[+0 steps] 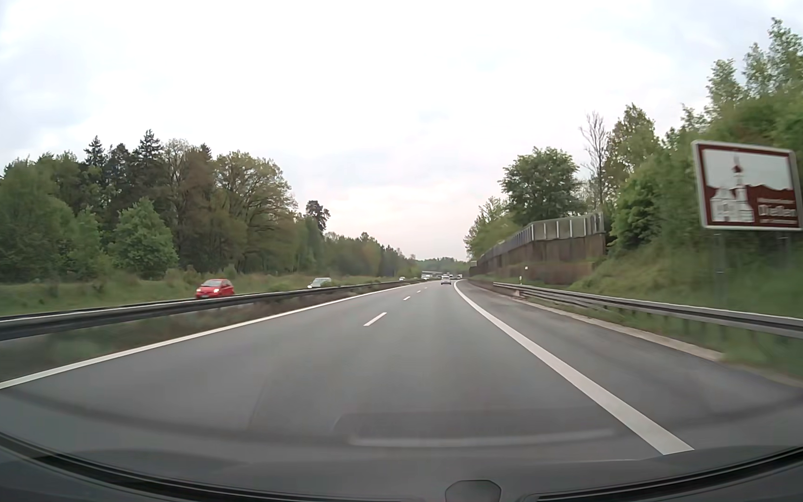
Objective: Follow the waypoints while adhering to traffic rules and regulations
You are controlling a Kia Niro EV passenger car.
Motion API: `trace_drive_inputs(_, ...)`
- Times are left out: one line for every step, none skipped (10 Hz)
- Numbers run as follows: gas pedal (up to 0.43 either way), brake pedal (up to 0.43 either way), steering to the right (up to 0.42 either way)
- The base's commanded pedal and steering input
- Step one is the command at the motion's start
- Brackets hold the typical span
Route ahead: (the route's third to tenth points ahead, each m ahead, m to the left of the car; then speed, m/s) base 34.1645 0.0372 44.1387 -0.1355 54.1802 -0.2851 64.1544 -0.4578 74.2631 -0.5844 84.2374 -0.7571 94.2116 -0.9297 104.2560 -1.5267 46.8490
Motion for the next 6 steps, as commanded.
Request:
trace_drive_inputs(0.287,0.0,0.006)
trace_drive_inputs(0.287,0.0,0.006)
trace_drive_inputs(0.287,0.0,0.005)
trace_drive_inputs(0.287,0.0,0.006)
trace_drive_inputs(0.287,0.0,0.006)
trace_drive_inputs(0.311,0.0,0.005)
